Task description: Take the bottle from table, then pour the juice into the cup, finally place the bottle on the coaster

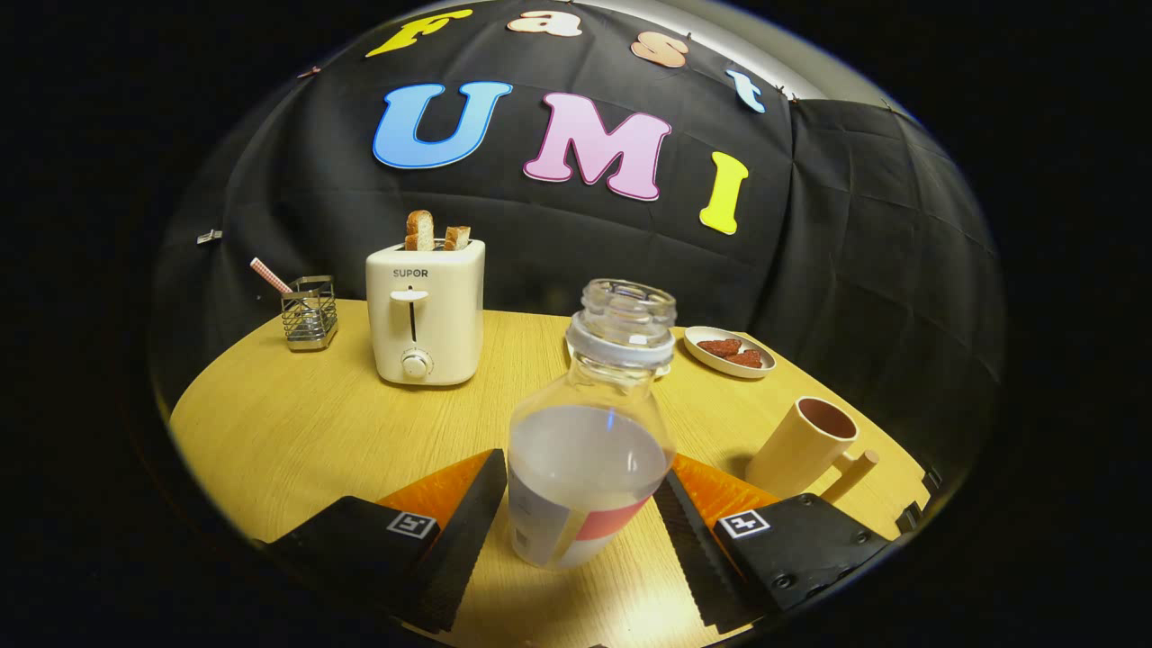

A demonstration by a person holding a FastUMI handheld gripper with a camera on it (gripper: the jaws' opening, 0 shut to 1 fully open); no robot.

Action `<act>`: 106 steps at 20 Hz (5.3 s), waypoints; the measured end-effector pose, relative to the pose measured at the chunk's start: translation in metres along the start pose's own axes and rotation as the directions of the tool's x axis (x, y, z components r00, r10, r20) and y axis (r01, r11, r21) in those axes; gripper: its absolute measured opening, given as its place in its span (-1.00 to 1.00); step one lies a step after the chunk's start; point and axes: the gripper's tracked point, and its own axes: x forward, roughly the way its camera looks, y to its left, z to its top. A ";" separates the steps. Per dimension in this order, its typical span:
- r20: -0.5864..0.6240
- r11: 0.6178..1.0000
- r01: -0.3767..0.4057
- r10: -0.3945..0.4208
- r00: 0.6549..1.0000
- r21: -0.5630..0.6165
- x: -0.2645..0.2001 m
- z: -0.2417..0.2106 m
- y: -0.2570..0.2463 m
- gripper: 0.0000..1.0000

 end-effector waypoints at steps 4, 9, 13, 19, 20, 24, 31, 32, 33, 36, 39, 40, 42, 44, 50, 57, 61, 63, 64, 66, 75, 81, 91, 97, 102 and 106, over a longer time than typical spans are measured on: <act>-0.005 1.000 0.006 -0.006 1.000 0.011 0.013 -0.003 0.000 0.89; -0.004 0.999 0.003 -0.003 1.000 0.052 0.017 -0.002 0.002 0.67; -0.007 0.997 -0.052 0.052 0.999 0.064 0.016 -0.002 0.010 0.54; -0.027 0.995 -0.051 0.054 0.998 0.081 0.011 0.003 -0.004 0.48; -0.027 0.994 -0.052 0.055 0.998 0.095 0.009 0.008 -0.007 0.47; -0.029 0.989 -0.057 0.061 0.998 0.138 -0.002 0.027 -0.023 0.47; 0.010 0.955 -0.098 0.099 0.995 0.281 -0.024 0.070 -0.052 0.47; 0.023 0.955 -0.092 0.089 0.996 0.283 -0.027 0.076 -0.061 0.47; 0.032 0.954 -0.086 0.080 0.996 0.286 -0.029 0.080 -0.069 0.47; 0.022 0.941 -0.108 0.106 0.994 0.320 -0.031 0.081 -0.083 0.47; 0.012 0.905 -0.149 0.157 0.988 0.399 -0.033 0.082 -0.094 0.47; 0.014 0.881 -0.163 0.175 0.984 0.444 -0.034 0.083 -0.095 0.47; 0.016 0.826 -0.176 0.199 0.980 0.535 -0.031 0.083 -0.102 0.46; 0.026 0.762 -0.185 0.215 0.976 0.621 -0.027 0.083 -0.109 0.47; 0.030 0.570 -0.153 0.219 0.975 0.808 -0.001 0.083 -0.127 0.46; -0.030 0.381 -0.099 0.318 0.948 0.919 0.022 0.056 -0.111 0.46; -0.055 0.264 -0.034 0.321 0.946 0.964 0.029 0.050 -0.109 0.46; -0.054 0.199 -0.012 0.324 0.945 0.980 0.032 0.049 -0.109 0.47; -0.062 0.179 0.003 0.326 0.943 0.984 0.034 0.046 -0.107 0.47; -0.076 0.145 0.030 0.327 0.942 0.989 0.040 0.040 -0.110 0.46; -0.096 -0.049 0.117 0.308 0.947 0.992 0.058 0.038 -0.126 0.47; -0.088 -0.166 0.147 0.317 0.944 0.975 0.064 0.045 -0.129 0.47; -0.084 -0.320 0.194 0.327 0.941 0.927 0.074 0.054 -0.133 0.47; -0.078 -0.400 0.210 0.321 0.944 0.892 0.077 0.060 -0.135 0.47; -0.084 -0.454 0.240 0.336 0.938 0.858 0.076 0.064 -0.137 0.47; -0.086 -0.494 0.256 0.340 0.936 0.831 0.078 0.066 -0.138 0.47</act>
